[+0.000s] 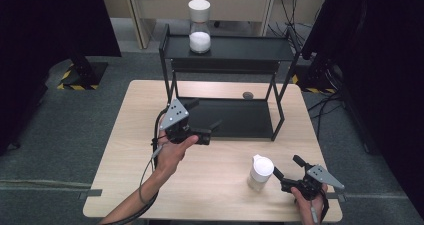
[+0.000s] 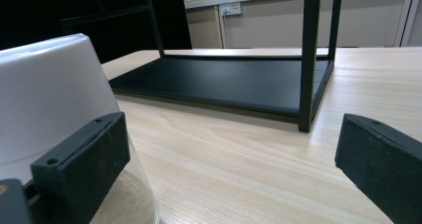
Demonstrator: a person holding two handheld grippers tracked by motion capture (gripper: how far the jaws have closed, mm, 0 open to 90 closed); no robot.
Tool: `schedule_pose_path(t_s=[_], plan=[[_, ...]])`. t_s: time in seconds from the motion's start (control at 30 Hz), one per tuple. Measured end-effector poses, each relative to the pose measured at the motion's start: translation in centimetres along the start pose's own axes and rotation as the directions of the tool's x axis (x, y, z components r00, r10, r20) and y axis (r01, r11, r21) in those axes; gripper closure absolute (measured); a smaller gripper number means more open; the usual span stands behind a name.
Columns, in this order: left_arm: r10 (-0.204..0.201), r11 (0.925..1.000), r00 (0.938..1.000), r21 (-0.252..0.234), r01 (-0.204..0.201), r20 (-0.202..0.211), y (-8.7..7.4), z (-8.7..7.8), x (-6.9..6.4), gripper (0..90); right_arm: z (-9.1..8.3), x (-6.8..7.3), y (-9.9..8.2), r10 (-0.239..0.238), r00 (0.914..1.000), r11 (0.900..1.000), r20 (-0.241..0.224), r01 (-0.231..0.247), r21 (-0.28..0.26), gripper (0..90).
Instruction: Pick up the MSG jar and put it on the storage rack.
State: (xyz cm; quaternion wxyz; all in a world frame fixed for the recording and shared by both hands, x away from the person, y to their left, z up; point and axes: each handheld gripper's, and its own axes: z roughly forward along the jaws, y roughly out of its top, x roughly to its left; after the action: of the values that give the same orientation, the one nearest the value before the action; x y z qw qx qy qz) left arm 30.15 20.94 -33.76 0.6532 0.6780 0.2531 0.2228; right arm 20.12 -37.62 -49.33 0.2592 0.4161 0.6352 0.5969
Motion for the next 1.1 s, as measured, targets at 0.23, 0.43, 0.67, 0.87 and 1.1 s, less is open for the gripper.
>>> schedule_pose_path(t_s=[0.23, 0.43, 0.67, 0.87, 1.1], plan=[[0.000, 1.0000, 0.9999, -0.002, 0.000, 0.017, -1.6, -0.5, -0.4, 0.2, 0.0, 0.0, 0.0, -0.001, 1.0000, 1.0000, 0.001, 0.001, 0.001, 1.0], [-0.011, 0.9999, 0.9993, -0.002, 0.011, 0.036, -3.2, -0.7, -0.8, 0.1, 0.0, 0.0, 0.0, 0.001, 1.0000, 1.0000, 0.000, -0.001, 0.000, 1.0], [-0.007, 1.0000, 0.9982, 0.007, 0.006, 0.060, -5.0, -1.0, -1.3, 0.1, 0.0, 0.0, 0.0, 0.002, 1.0000, 1.0000, 0.002, -0.002, 0.000, 1.0], [0.008, 1.0000, 0.9980, -0.002, -0.008, 0.063, -6.4, -1.3, -1.9, 0.1, 0.0, 0.0, 0.0, 0.000, 1.0000, 1.0000, -0.001, 0.000, 0.001, 1.0], [-0.014, 0.9999, 0.9973, 0.001, 0.014, 0.072, -8.0, -1.6, -1.8, 0.1, 0.0, 0.0, 0.0, 0.002, 1.0000, 1.0000, -0.001, -0.002, 0.001, 1.0]])
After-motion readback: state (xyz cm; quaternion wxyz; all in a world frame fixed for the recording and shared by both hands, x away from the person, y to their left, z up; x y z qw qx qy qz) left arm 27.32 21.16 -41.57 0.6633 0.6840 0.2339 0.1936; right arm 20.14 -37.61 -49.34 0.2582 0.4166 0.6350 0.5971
